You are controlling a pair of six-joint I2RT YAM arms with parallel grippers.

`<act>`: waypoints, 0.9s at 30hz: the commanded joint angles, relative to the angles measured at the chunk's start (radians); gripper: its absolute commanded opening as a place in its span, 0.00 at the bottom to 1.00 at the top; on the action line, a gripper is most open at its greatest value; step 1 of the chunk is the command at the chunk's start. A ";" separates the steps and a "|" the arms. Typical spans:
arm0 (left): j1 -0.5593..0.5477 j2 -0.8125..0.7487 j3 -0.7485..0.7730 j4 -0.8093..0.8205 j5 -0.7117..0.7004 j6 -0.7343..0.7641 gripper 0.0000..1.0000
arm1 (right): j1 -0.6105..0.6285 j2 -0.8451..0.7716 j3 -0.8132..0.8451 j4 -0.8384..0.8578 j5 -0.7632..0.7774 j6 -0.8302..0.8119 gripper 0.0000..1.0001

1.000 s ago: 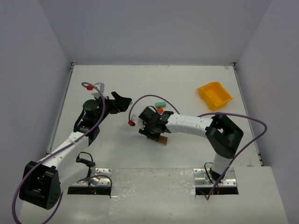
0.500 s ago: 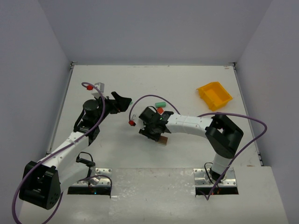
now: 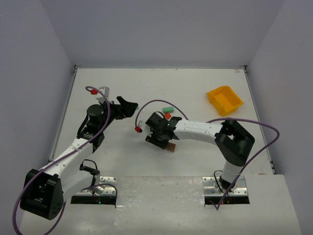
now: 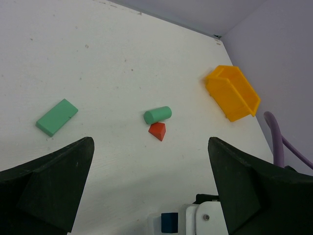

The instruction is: Build the wood block tower

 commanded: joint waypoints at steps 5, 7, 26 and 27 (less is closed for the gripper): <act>0.000 -0.006 0.007 0.060 0.015 0.001 1.00 | 0.006 -0.045 0.005 0.009 -0.002 0.011 0.52; 0.000 -0.005 0.007 0.061 0.014 0.002 1.00 | 0.006 -0.045 0.007 0.010 0.000 0.012 0.55; 0.000 0.002 0.010 0.059 0.013 0.001 1.00 | 0.006 0.011 0.033 0.015 -0.044 0.001 0.89; 0.000 0.002 0.010 0.060 0.013 0.001 1.00 | 0.006 0.013 0.034 0.015 -0.047 -0.002 0.97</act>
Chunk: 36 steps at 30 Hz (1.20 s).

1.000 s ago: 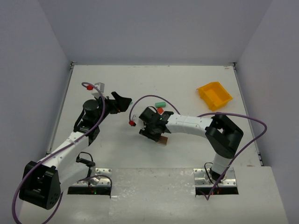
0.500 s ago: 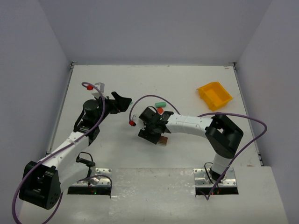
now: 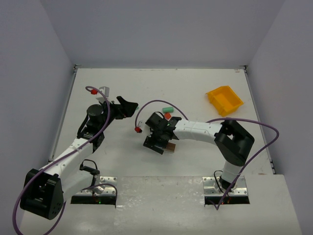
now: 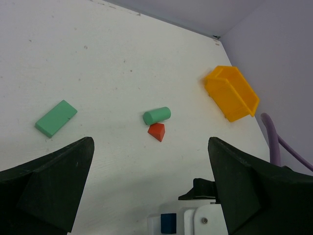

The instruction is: Build the wood block tower

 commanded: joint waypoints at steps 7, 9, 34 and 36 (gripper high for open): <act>0.000 -0.003 0.010 0.049 0.010 0.001 1.00 | 0.006 0.004 0.026 0.028 -0.045 -0.001 0.99; 0.000 -0.006 0.010 0.049 0.008 0.001 1.00 | 0.006 0.003 0.024 0.033 -0.062 -0.003 0.99; 0.000 -0.013 0.036 -0.065 -0.197 -0.040 1.00 | 0.006 -0.026 0.008 0.036 -0.125 -0.003 0.99; 0.000 -0.010 0.037 -0.063 -0.196 -0.040 1.00 | 0.006 -0.028 0.009 0.034 -0.128 -0.003 0.99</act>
